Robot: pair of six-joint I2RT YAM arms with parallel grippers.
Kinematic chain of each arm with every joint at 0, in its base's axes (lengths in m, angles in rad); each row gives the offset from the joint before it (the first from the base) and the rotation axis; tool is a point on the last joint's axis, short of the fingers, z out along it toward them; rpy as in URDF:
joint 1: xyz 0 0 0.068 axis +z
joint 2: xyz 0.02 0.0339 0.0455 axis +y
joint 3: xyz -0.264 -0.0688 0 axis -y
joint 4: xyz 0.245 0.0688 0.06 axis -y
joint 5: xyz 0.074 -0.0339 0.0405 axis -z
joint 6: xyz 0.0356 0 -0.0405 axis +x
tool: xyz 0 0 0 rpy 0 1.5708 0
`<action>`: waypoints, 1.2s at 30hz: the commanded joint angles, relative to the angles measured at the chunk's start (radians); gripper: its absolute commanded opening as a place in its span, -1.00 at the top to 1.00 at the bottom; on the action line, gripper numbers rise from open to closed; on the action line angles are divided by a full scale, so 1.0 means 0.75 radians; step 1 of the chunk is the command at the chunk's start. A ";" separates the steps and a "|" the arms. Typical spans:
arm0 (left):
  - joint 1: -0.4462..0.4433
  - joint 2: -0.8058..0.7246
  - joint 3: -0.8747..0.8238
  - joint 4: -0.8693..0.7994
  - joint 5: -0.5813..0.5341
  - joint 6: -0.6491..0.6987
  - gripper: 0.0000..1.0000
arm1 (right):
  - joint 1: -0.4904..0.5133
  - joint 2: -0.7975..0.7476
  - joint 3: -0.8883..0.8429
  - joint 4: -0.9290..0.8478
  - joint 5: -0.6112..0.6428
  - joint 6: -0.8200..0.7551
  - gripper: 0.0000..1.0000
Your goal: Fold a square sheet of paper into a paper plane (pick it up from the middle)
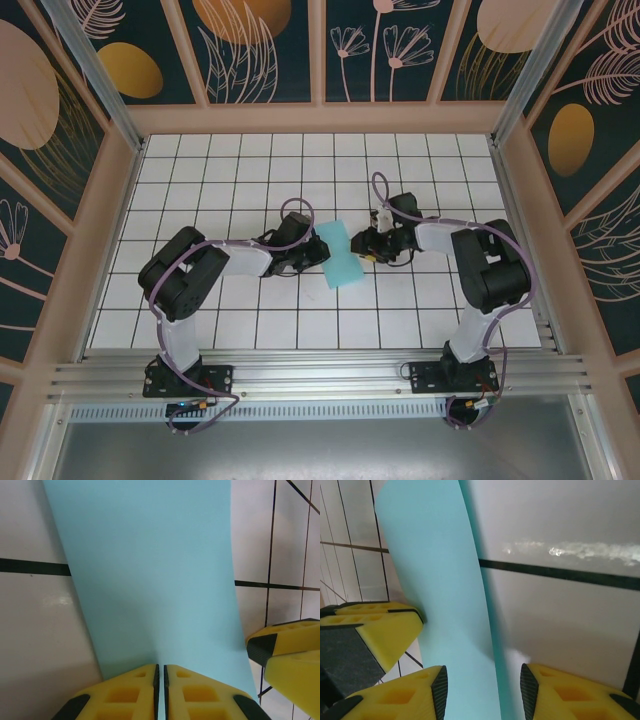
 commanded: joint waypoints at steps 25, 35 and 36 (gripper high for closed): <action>0.002 0.006 -0.004 -0.005 0.089 0.186 0.64 | -0.017 0.126 0.102 0.070 -0.167 -0.002 0.53; -0.043 -0.271 -0.153 0.077 -0.018 0.286 0.11 | -0.014 -0.034 -0.064 0.196 -0.129 0.227 0.96; -0.063 -0.303 -0.148 0.040 -0.048 0.328 0.07 | -0.012 -0.062 -0.098 0.234 -0.121 0.285 0.96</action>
